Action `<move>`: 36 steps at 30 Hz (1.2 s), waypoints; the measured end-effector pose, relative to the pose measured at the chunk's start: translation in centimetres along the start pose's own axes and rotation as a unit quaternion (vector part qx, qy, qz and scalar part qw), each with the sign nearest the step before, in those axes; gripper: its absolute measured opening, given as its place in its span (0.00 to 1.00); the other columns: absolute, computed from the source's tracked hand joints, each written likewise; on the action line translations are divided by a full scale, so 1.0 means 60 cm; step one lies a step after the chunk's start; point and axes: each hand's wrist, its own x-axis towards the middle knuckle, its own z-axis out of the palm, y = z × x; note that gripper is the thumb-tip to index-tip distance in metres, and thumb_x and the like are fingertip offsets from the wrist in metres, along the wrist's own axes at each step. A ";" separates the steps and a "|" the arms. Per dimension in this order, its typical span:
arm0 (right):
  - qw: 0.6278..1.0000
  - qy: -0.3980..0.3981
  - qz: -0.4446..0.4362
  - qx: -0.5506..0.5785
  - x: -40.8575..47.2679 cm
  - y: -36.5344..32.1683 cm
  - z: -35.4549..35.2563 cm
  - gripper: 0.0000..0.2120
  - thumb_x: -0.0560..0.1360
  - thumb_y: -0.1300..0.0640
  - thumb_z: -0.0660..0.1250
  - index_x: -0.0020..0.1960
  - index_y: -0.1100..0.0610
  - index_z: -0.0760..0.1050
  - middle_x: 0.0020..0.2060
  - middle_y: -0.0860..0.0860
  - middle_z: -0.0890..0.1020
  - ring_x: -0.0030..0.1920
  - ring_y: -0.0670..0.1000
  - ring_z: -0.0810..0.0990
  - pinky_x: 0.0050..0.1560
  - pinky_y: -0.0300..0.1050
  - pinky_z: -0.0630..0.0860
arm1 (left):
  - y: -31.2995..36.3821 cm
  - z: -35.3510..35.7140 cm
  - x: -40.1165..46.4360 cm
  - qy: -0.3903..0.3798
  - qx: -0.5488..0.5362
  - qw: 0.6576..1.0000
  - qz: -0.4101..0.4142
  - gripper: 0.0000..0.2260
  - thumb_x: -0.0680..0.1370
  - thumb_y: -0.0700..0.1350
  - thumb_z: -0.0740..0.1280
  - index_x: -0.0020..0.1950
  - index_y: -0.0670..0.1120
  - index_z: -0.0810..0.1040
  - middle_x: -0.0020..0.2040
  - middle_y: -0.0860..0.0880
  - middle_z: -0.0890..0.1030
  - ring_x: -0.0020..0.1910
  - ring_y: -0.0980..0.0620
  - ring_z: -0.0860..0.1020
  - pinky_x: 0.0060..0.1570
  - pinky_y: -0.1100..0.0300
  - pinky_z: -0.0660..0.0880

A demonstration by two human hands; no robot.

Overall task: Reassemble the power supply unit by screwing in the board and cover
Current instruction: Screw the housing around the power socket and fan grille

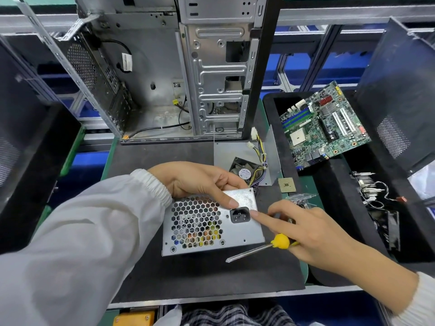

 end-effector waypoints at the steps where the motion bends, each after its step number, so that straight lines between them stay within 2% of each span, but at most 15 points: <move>1: 1.000 0.002 -0.002 -0.004 -0.001 0.000 0.000 0.27 0.68 0.58 0.58 0.68 0.52 0.68 0.49 0.48 0.68 0.32 0.45 0.72 0.27 0.34 0.57 | 0.001 0.000 0.000 -0.001 0.005 1.000 0.001 0.12 0.79 0.31 0.63 0.58 0.44 0.77 0.50 0.49 0.83 0.47 0.53 0.81 0.47 0.64 0.77; 4: 1.000 0.012 -0.003 0.005 -0.002 0.001 0.001 0.33 0.62 0.63 0.70 0.66 0.54 0.73 0.49 0.49 0.68 0.33 0.48 0.75 0.25 0.36 0.62 | 0.002 0.001 0.000 -0.008 0.017 1.000 0.001 0.12 0.79 0.31 0.62 0.60 0.43 0.76 0.51 0.47 0.81 0.48 0.52 0.80 0.49 0.62 0.78; 6: 1.000 0.011 0.002 0.012 0.000 -0.001 0.000 0.34 0.58 0.65 0.74 0.64 0.56 0.76 0.49 0.49 0.68 0.33 0.50 0.76 0.24 0.37 0.64 | 0.004 0.001 -0.001 -0.016 0.021 1.000 -0.001 0.13 0.80 0.31 0.61 0.62 0.41 0.73 0.52 0.46 0.80 0.49 0.50 0.80 0.50 0.60 0.78; 9: 1.000 0.003 0.011 0.013 0.002 -0.004 -0.002 0.34 0.57 0.66 0.75 0.63 0.57 0.77 0.49 0.49 0.68 0.32 0.50 0.76 0.25 0.37 0.63 | 0.007 0.002 -0.003 -0.030 0.025 0.999 -0.009 0.12 0.81 0.31 0.60 0.63 0.41 0.72 0.52 0.46 0.80 0.49 0.49 0.79 0.50 0.57 0.77; 14: 1.000 -0.005 0.018 0.018 0.004 -0.006 -0.005 0.34 0.56 0.66 0.77 0.62 0.56 0.78 0.48 0.49 0.68 0.31 0.51 0.76 0.24 0.38 0.65 | 0.014 0.002 -0.002 -0.043 0.009 0.999 -0.020 0.12 0.81 0.30 0.58 0.63 0.39 0.70 0.51 0.45 0.80 0.46 0.52 0.81 0.45 0.61 0.79; 19: 1.000 -0.008 0.017 0.011 0.006 -0.005 -0.011 0.35 0.54 0.66 0.78 0.61 0.57 0.79 0.42 0.54 0.78 0.30 0.51 0.76 0.21 0.39 0.68 | 0.014 0.002 0.000 -0.038 0.021 0.999 -0.011 0.12 0.80 0.30 0.58 0.63 0.38 0.69 0.49 0.47 0.80 0.45 0.53 0.80 0.45 0.63 0.78; 27: 1.000 -0.017 0.023 0.005 0.011 -0.005 -0.020 0.35 0.54 0.66 0.78 0.61 0.56 0.79 0.42 0.54 0.79 0.28 0.52 0.76 0.19 0.42 0.69 | 0.014 0.003 -0.001 -0.044 0.000 0.999 -0.010 0.13 0.80 0.28 0.57 0.63 0.38 0.69 0.49 0.48 0.81 0.45 0.54 0.82 0.43 0.63 0.79; 30: 1.000 -0.018 0.024 0.002 0.009 -0.007 -0.019 0.36 0.53 0.66 0.78 0.61 0.56 0.79 0.41 0.54 0.79 0.29 0.52 0.76 0.20 0.41 0.69 | 0.012 0.003 0.000 -0.035 0.014 0.999 -0.008 0.13 0.80 0.29 0.58 0.63 0.39 0.70 0.50 0.46 0.80 0.47 0.51 0.80 0.47 0.62 0.79; 36: 0.999 -0.020 0.028 -0.002 0.002 -0.009 -0.014 0.38 0.51 0.65 0.79 0.61 0.56 0.79 0.41 0.53 0.79 0.27 0.51 0.75 0.19 0.40 0.69 | 0.009 0.001 0.002 -0.043 0.000 0.999 -0.008 0.13 0.80 0.28 0.59 0.63 0.38 0.71 0.51 0.46 0.81 0.48 0.51 0.81 0.48 0.61 0.79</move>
